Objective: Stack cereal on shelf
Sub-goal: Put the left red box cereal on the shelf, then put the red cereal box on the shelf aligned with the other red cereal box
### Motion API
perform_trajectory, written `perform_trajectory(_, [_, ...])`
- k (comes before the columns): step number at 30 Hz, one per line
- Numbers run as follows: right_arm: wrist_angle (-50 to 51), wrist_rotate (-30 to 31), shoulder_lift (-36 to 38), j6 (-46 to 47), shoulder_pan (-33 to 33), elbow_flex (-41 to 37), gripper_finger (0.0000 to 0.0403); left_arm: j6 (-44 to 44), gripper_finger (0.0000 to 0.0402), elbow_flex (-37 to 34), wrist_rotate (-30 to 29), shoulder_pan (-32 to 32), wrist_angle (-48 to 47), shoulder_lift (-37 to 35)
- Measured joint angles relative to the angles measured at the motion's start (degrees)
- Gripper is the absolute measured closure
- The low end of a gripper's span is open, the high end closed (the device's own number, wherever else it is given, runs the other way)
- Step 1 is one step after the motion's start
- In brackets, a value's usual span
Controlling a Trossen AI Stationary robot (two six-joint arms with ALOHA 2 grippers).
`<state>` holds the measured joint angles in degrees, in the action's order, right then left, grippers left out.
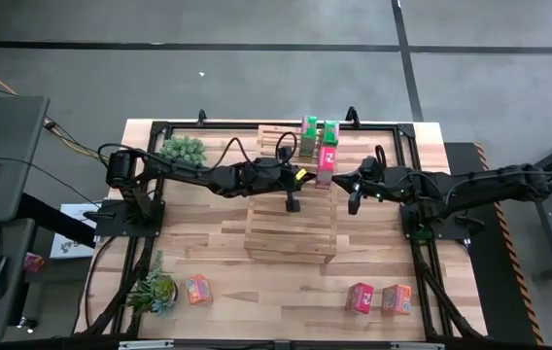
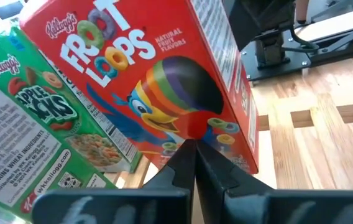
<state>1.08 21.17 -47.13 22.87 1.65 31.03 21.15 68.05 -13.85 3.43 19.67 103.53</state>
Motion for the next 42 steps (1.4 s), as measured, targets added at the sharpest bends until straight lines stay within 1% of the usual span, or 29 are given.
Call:
perform_trajectory(12, [2.7, 0.4, 2.2, -0.2, 0.0, 0.0, 0.0403, 0.5, 0.0401, 0.0, -0.2, 0.0, -0.4, 0.0])
perform_trajectory(16, [2.9, 0.4, 2.5, -1.1, -0.2, 0.0, 0.0403, 2.5, 0.0401, 0.0, -3.3, 0.0, -1.5, -1.1])
perform_trajectory(21, [4.0, 1.4, 4.9, -2.4, -0.2, 0.0, 0.0403, 3.4, 0.0401, 0.0, -5.5, 0.0, -8.5, -5.2])
perform_trajectory(24, [6.0, 2.6, 7.5, -2.7, -0.2, 0.0, 0.0403, 1.4, 0.0401, 0.0, -5.8, 0.0, -16.7, -9.1])
perform_trajectory(25, [7.0, 2.8, 8.5, -2.8, -0.2, 0.0, 0.0403, 0.3, 0.0401, 0.0, -5.5, 0.0, -19.2, -10.5])
perform_trajectory(27, [8.3, 2.9, 10.2, -2.8, -0.1, 0.0, 0.0403, -2.2, 0.0401, -2.0, -2.7, 0.0, -22.7, -14.2])
perform_trajectory(30, [9.9, 2.8, 12.2, -2.4, 0.1, 0.0, 0.0403, -5.7, 0.0401, -7.2, 4.6, -0.6, -22.2, -20.3])
perform_trajectory(32, [10.3, 2.1, 13.1, -2.4, 0.2, 0.0, 0.0403, -7.2, 0.0401, -12.1, 8.0, -1.9, -18.9, -24.4])
perform_trajectory(34, [9.9, 0.4, 13.1, -2.4, 0.7, 0.0, 0.0403, -8.1, 0.0401, -17.8, 9.0, -4.0, -13.5, -28.6])
perform_trajectory(36, [7.5, -4.6, 12.9, -2.9, 1.4, 0.0, 0.0403, -8.1, 0.0401, -23.5, 9.1, -6.2, -6.3, -32.1])
perform_trajectory(38, [2.0, -11.2, 11.6, -5.1, 2.2, 0.0, 0.0403, -8.0, 0.0401, -28.5, 9.0, -8.2, -0.1, -35.5])
perform_trajectory(40, [-3.8, -16.9, 9.9, -7.8, 2.9, 0.0, 0.0403, -8.0, 0.0401, -31.7, 8.5, -9.6, 6.1, -37.8])
perform_trajectory(42, [-11.2, -20.6, 8.1, -10.3, 3.5, 0.0, 0.0399, -7.5, 0.0401, -33.7, 7.5, -10.5, 9.5, -39.8])
